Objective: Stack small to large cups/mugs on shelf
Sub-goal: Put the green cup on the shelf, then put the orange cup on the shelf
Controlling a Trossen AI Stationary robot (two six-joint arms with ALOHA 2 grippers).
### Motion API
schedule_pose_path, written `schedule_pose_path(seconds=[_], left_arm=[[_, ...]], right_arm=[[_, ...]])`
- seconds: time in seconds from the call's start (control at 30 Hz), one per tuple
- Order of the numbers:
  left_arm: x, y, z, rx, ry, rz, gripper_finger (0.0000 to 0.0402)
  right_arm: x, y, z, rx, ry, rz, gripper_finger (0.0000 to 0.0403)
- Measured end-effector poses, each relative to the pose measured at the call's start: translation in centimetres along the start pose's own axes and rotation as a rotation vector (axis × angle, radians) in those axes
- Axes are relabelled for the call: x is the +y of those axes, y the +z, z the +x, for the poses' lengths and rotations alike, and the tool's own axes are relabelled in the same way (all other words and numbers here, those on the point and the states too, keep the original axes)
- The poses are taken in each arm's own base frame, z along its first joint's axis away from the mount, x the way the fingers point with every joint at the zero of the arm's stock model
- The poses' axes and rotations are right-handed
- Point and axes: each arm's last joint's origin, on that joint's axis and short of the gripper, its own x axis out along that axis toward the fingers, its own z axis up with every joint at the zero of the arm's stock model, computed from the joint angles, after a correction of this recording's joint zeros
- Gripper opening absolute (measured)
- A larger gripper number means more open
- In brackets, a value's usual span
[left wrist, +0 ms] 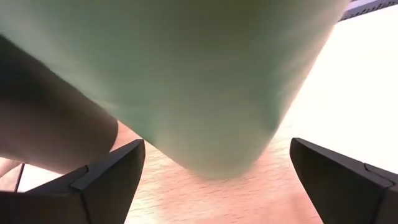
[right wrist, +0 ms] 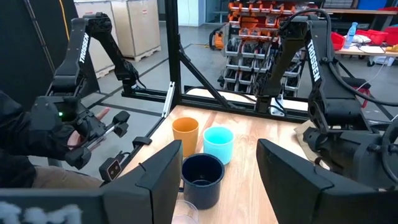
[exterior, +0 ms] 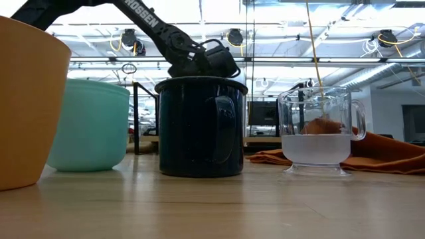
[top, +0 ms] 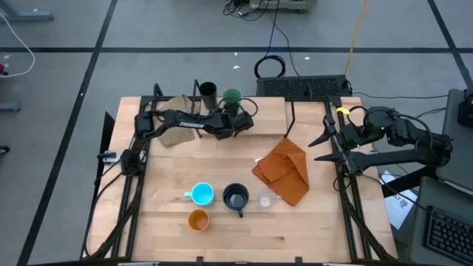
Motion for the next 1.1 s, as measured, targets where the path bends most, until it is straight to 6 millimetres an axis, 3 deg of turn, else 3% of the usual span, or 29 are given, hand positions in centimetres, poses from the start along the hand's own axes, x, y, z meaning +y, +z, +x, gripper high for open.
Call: schedule_pose_path(seconds=[0.5,0.83,1.1], left_arm=[[-0.4,-2.7,-0.7,-0.01,0.028,0.002,0.0399],[-1.7,-3.9,-4.1,-0.009,-0.048,0.062,0.0399],[-1.9,-3.6,-5.7,0.008,-0.106,0.059,0.0399]], right_arm=[[0.0,-0.1,0.0,0.011,0.001,0.003,0.0199],[0.0,-0.1,0.0,0.009,0.0,-0.003,0.0199],[0.0,-0.1,0.0,0.006,-0.001,0.0,0.0199]])
